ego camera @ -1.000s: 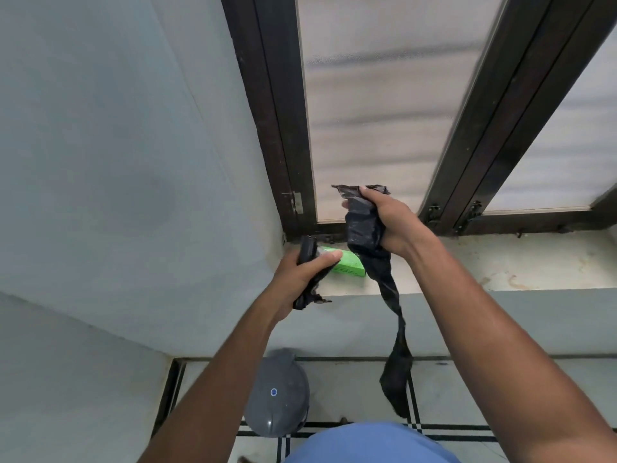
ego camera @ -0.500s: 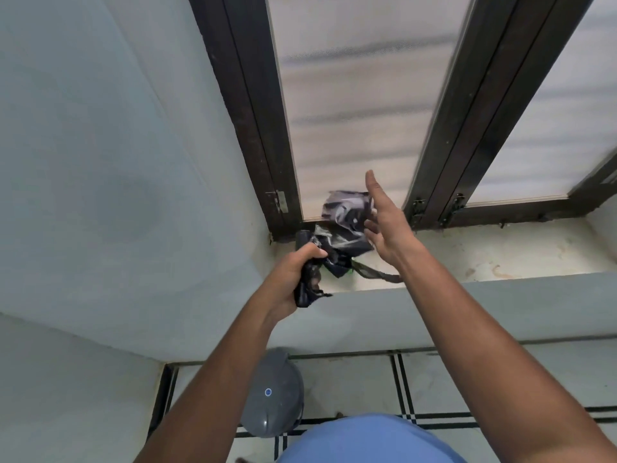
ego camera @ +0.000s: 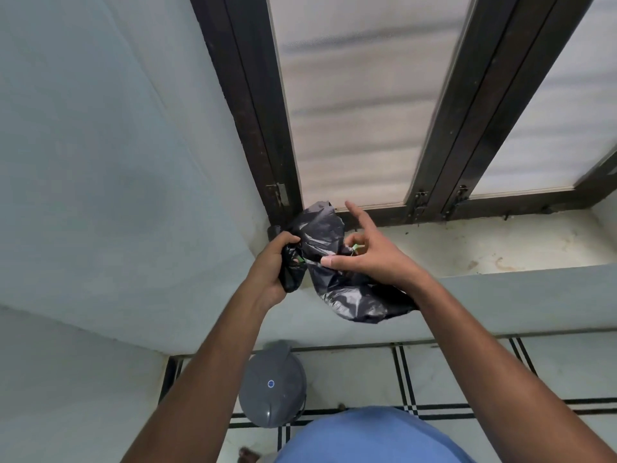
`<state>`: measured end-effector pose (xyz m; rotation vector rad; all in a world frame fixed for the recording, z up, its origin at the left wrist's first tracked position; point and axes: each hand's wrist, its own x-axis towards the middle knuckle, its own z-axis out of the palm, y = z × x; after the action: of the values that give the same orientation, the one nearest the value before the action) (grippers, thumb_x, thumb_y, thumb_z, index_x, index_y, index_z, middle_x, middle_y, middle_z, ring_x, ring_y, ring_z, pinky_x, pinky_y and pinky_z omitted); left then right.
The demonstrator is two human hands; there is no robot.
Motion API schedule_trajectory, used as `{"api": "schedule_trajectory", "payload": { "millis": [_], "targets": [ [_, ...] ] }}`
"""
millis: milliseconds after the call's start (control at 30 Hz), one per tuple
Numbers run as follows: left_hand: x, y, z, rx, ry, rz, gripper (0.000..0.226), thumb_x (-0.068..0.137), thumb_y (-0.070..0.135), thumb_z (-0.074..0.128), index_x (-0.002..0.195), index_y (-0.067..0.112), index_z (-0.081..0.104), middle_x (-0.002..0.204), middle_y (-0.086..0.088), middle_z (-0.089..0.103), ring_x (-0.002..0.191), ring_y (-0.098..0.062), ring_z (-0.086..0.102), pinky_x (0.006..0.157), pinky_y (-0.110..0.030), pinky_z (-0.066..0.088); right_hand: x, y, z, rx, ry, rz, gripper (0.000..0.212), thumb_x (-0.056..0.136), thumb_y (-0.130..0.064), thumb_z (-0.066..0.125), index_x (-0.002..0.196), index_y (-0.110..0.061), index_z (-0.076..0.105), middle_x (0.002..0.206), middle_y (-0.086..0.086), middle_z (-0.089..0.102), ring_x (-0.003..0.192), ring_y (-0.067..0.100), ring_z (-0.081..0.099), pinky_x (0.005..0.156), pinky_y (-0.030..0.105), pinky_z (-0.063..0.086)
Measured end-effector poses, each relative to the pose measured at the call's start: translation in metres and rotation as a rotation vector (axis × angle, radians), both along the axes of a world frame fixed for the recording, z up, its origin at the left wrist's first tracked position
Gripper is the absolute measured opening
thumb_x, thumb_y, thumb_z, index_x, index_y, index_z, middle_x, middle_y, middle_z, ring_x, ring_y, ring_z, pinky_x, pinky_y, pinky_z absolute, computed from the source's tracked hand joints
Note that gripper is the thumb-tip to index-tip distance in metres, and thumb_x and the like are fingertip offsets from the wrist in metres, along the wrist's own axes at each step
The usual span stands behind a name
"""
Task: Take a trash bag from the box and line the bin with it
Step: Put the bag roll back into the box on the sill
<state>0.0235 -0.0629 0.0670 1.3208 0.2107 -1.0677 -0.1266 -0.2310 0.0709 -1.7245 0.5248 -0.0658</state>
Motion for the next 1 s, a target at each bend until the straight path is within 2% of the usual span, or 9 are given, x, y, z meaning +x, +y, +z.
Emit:
{"api": "schedule_trajectory", "payload": {
  "millis": [100,200,267,333,433,533,667,867,1000],
  "targets": [
    [-0.002,-0.005,-0.004,0.013,-0.019,-0.045,0.016,0.088,0.026,0.075,0.1,0.016,0.078,0.095,-0.005,0.078,0.075,-0.019,0.07,0.073,-0.032,0.051,0.003,-0.004,0.006,-0.27,0.048,0.158,0.126,0.081,-0.045,0.099,0.168,-0.066,0.01,0.117,-0.008,0.07,0.102,0.015,0.073,0.098,0.036,0.061],
    [-0.003,-0.01,-0.005,0.006,-0.025,-0.032,0.012,0.091,0.024,0.074,0.099,0.016,0.077,0.091,-0.005,0.078,0.07,-0.017,0.071,0.065,-0.028,0.051,0.007,-0.004,0.005,-0.434,0.103,0.183,0.11,0.084,-0.044,0.096,0.166,-0.064,0.026,0.149,-0.013,0.065,0.127,0.013,0.062,0.109,0.034,0.052],
    [0.0,-0.013,-0.008,-0.008,-0.029,0.002,0.004,0.091,0.02,0.074,0.091,0.016,0.073,0.083,-0.002,0.074,0.057,-0.011,0.068,0.055,-0.023,0.049,0.009,-0.011,-0.004,-0.507,0.138,0.127,0.055,0.089,-0.037,0.092,0.14,-0.046,0.071,0.121,-0.01,0.08,0.106,0.016,0.075,0.087,0.033,0.058],
    [0.003,-0.015,-0.013,-0.002,-0.026,0.048,0.009,0.092,0.017,0.074,0.084,0.017,0.07,0.076,0.001,0.07,0.049,-0.008,0.063,0.045,-0.017,0.046,0.009,-0.016,-0.011,-0.635,0.203,0.027,0.004,0.094,-0.035,0.083,0.091,-0.032,0.081,0.084,-0.005,0.078,0.08,0.025,0.073,0.068,0.039,0.056],
    [0.007,-0.014,-0.019,0.009,-0.026,0.088,0.007,0.093,0.016,0.073,0.1,0.015,0.072,0.09,0.003,0.082,0.063,-0.006,0.07,0.049,-0.017,0.05,0.009,-0.03,-0.031,-0.615,0.149,-0.183,0.034,0.094,-0.042,0.076,0.073,-0.016,0.07,0.076,0.003,0.069,0.072,0.024,0.065,0.064,0.041,0.05],
    [0.01,-0.013,-0.024,-0.008,-0.004,0.133,0.007,0.094,0.013,0.074,0.101,0.012,0.073,0.11,-0.006,0.085,0.096,-0.014,0.078,0.073,-0.024,0.06,0.014,-0.041,-0.046,0.042,-0.027,-0.55,0.035,0.094,-0.039,0.08,0.087,-0.005,0.078,0.086,0.009,0.081,0.082,0.027,0.074,0.075,0.039,0.056],
    [0.006,-0.017,-0.03,-0.004,0.031,0.121,0.008,0.094,0.01,0.073,0.087,0.013,0.072,0.089,0.0,0.08,0.059,-0.008,0.073,0.052,-0.02,0.055,0.018,-0.07,-0.061,0.794,-0.201,-0.677,0.042,0.103,-0.036,0.077,0.135,-0.008,0.075,0.126,0.019,0.081,0.114,0.036,0.079,0.101,0.052,0.064],
    [0.003,-0.031,-0.041,0.032,0.02,0.124,0.006,0.092,0.017,0.076,0.087,0.016,0.074,0.086,0.005,0.072,0.067,-0.009,0.071,0.059,-0.023,0.059,0.022,-0.096,-0.108,0.375,0.195,-1.036,0.048,0.093,-0.057,0.083,0.1,-0.014,0.062,0.119,0.01,0.077,0.105,0.028,0.074,0.096,0.045,0.065],
    [-0.003,-0.039,-0.035,-0.092,0.047,0.143,0.013,0.097,0.015,0.066,0.084,0.014,0.065,0.073,-0.001,0.062,0.055,-0.009,0.068,0.057,-0.026,0.062,0.027,-0.09,-0.124,-0.098,0.554,-0.774,0.098,0.098,-0.078,0.057,0.158,-0.003,0.04,0.164,0.025,0.045,0.152,0.045,0.042,0.121,0.056,0.038]
  ]
}}
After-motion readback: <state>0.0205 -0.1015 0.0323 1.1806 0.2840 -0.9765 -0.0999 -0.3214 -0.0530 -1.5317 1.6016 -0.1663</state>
